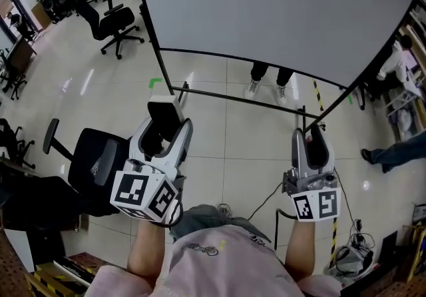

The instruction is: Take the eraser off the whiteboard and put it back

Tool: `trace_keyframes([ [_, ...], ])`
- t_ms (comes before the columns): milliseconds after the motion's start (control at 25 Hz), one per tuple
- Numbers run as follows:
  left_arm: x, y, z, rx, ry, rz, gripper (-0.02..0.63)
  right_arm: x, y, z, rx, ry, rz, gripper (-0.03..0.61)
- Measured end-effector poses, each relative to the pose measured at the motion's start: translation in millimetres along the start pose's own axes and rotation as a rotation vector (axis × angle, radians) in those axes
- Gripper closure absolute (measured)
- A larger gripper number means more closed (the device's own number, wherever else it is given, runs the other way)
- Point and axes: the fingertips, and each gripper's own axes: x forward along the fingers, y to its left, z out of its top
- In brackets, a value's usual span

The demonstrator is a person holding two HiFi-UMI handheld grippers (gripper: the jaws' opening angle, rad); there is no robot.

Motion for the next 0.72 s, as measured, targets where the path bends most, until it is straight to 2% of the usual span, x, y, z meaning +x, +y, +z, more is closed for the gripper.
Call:
trace_keyframes([
  [240,47,31,-4,0.008,0.015,0.013,0.339,54,-7,-16,0.011,-0.003,0.018,0.411],
  [440,106,57,7,0.022,-0.009,-0.019,0.339,114,-13,-28,-0.006,-0.005,0.068,0.417],
  [720,191,83,11,0.024,0.012,-0.031,0.339,176,-52,-40,0.023,-0.009,0.025,0.417],
])
